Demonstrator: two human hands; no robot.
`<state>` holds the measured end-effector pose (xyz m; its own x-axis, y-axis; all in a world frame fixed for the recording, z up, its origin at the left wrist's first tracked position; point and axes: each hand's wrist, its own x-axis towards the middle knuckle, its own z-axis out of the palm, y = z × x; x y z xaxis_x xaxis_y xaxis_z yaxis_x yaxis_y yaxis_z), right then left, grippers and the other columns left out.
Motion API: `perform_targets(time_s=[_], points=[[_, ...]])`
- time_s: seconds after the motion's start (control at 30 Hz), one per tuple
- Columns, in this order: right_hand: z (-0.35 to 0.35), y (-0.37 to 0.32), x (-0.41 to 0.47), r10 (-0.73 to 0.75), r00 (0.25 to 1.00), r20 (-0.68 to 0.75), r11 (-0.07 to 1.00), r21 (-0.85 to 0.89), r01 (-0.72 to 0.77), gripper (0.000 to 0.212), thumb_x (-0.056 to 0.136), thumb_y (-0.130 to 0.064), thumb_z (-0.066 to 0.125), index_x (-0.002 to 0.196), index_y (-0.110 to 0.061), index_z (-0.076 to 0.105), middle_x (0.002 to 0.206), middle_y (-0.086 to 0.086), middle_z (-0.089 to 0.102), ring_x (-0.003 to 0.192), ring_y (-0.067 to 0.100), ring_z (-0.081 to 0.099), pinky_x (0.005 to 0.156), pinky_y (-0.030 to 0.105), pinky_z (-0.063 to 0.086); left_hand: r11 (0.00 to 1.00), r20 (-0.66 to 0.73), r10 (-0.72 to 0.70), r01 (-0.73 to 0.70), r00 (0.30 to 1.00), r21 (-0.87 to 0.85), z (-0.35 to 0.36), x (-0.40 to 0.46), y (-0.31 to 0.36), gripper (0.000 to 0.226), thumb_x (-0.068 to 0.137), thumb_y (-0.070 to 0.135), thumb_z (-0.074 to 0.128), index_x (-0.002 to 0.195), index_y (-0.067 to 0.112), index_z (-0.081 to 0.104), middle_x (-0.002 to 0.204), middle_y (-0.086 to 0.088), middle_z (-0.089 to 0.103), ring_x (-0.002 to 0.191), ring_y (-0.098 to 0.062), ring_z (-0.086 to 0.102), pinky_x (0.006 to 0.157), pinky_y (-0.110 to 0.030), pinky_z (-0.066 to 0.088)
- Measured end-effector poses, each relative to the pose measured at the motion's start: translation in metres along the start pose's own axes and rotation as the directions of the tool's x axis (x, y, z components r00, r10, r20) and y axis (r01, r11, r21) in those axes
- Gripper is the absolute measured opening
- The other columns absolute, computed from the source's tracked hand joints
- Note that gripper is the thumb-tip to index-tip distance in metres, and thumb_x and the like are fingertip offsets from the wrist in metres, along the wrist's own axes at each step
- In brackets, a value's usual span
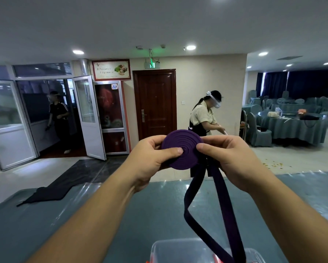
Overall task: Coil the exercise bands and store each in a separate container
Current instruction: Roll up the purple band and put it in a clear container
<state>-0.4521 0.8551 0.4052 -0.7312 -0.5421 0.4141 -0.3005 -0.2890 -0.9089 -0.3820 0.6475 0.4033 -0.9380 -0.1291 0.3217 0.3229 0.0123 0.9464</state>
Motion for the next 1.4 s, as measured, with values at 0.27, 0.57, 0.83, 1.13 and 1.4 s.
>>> perform_targets(time_s=[0.27, 0.57, 0.83, 1.13, 1.4], points=[[0.006, 0.005, 0.0, -0.013, 1.0, -0.002, 1.0, 0.015, 0.013, 0.028, 0.079, -0.026, 0.077, 0.105, -0.017, 0.084, 0.104, 0.014, 0.081, 0.099, 0.03, 0.078, 0.084, 0.032, 0.064, 1.0, 0.003, 0.011, -0.011, 1.0, 0.013, -0.005, -0.003, 0.003, 0.035, 0.083, 0.004, 0.083, 0.116, 0.015, 0.076, 0.109, -0.011, 0.079, 0.099, -0.027, 0.078, 0.078, -0.031, 0.063], [0.001, 0.005, -0.002, 0.054, 0.997, 0.048, 0.99, -0.132, -0.047, 0.018, 0.09, -0.012, 0.075, 0.106, -0.011, 0.082, 0.101, 0.017, 0.081, 0.099, 0.04, 0.076, 0.091, 0.047, 0.061, 0.968, 0.081, -0.013, -0.008, 0.997, 0.251, -0.007, -0.008, 0.004, 0.047, 0.075, 0.006, 0.09, 0.116, 0.022, 0.074, 0.104, -0.004, 0.08, 0.096, -0.02, 0.078, 0.076, -0.025, 0.062], [0.017, 0.011, -0.004, -0.119, 0.972, -0.202, 0.98, 0.134, 0.147, 0.025, 0.088, -0.003, 0.074, 0.112, -0.008, 0.077, 0.1, 0.014, 0.082, 0.093, 0.025, 0.08, 0.082, 0.03, 0.064, 0.997, -0.04, 0.03, -0.033, 0.999, -0.064, 0.003, -0.006, -0.003, 0.039, 0.078, 0.012, 0.088, 0.115, 0.017, 0.077, 0.11, -0.011, 0.079, 0.099, -0.026, 0.078, 0.076, -0.03, 0.062], [0.012, 0.011, -0.008, -0.132, 0.979, -0.153, 0.989, 0.043, 0.14, 0.024, 0.092, 0.002, 0.072, 0.112, -0.01, 0.079, 0.101, 0.009, 0.082, 0.097, 0.024, 0.079, 0.08, 0.024, 0.062, 0.996, 0.092, -0.055, 0.049, 0.994, 0.068, -0.006, -0.008, 0.006, 0.046, 0.075, 0.012, 0.089, 0.118, 0.016, 0.074, 0.111, -0.013, 0.079, 0.102, -0.03, 0.077, 0.08, -0.033, 0.063], [0.013, 0.017, -0.01, -0.145, 0.967, -0.21, 0.978, 0.114, 0.172, 0.028, 0.092, 0.002, 0.071, 0.114, -0.013, 0.078, 0.105, 0.008, 0.082, 0.101, 0.022, 0.079, 0.085, 0.024, 0.061, 0.998, -0.023, -0.023, 0.021, 0.999, -0.063, 0.004, -0.006, -0.008, 0.046, 0.076, 0.017, 0.086, 0.121, 0.014, 0.073, 0.114, -0.013, 0.078, 0.106, -0.03, 0.076, 0.09, -0.044, 0.063]])
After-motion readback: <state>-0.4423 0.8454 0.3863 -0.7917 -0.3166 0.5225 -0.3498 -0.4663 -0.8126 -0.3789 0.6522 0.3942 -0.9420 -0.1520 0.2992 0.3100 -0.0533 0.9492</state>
